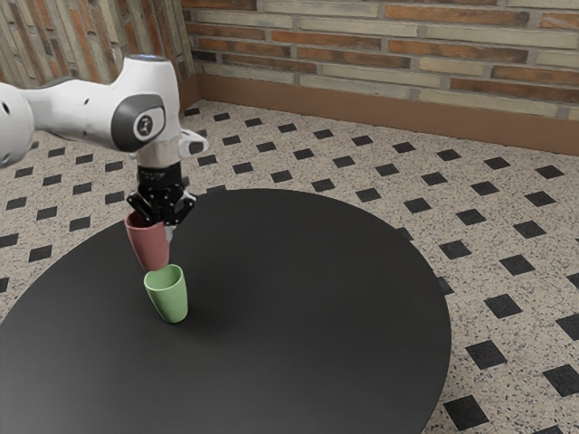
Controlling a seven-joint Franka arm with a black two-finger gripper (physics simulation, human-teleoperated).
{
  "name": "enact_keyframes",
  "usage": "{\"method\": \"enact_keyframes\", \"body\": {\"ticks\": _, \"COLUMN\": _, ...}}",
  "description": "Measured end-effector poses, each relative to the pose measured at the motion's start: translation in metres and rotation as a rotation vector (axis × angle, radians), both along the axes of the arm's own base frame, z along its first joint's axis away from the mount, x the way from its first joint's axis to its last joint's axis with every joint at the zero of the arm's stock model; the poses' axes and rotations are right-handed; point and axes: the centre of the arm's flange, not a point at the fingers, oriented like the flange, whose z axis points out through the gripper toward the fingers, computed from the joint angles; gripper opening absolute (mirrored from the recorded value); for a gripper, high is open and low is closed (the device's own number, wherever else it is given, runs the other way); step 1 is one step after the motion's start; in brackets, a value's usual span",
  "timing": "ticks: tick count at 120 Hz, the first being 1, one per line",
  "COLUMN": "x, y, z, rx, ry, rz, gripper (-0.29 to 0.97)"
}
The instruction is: Place the left cup onto the right cup
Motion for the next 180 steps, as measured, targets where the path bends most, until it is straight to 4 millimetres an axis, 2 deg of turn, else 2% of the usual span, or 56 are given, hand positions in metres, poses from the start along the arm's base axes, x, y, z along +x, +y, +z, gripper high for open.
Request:
{"method": "enact_keyframes", "body": {"ticks": 21, "x": -0.005, "y": -0.001, "z": -0.012, "rx": -0.002, "ry": 0.008, "rz": 0.014, "gripper": -0.1}}
{"method": "enact_keyframes", "body": {"ticks": 76, "x": -0.004, "y": -0.012, "z": -0.016, "rx": -0.006, "ry": -0.016, "rz": 0.018, "gripper": -0.1}}
{"method": "enact_keyframes", "body": {"ticks": 150, "x": -0.007, "y": -0.014, "z": -0.029, "rx": -0.014, "ry": -0.021, "rz": 0.035, "gripper": -0.1}}
{"method": "enact_keyframes", "body": {"ticks": 153, "x": -0.007, "y": -0.014, "z": -0.029, "rx": -0.015, "ry": -0.022, "rz": 0.035, "gripper": -0.09}}
{"method": "enact_keyframes", "body": {"ticks": 170, "x": -0.006, "y": -0.014, "z": -0.03, "rx": -0.02, "ry": -0.027, "rz": 0.038, "gripper": 0.22}}
{"method": "enact_keyframes", "body": {"ticks": 180, "x": -0.006, "y": -0.014, "z": -0.029, "rx": -0.021, "ry": -0.029, "rz": 0.04, "gripper": 0.37}}
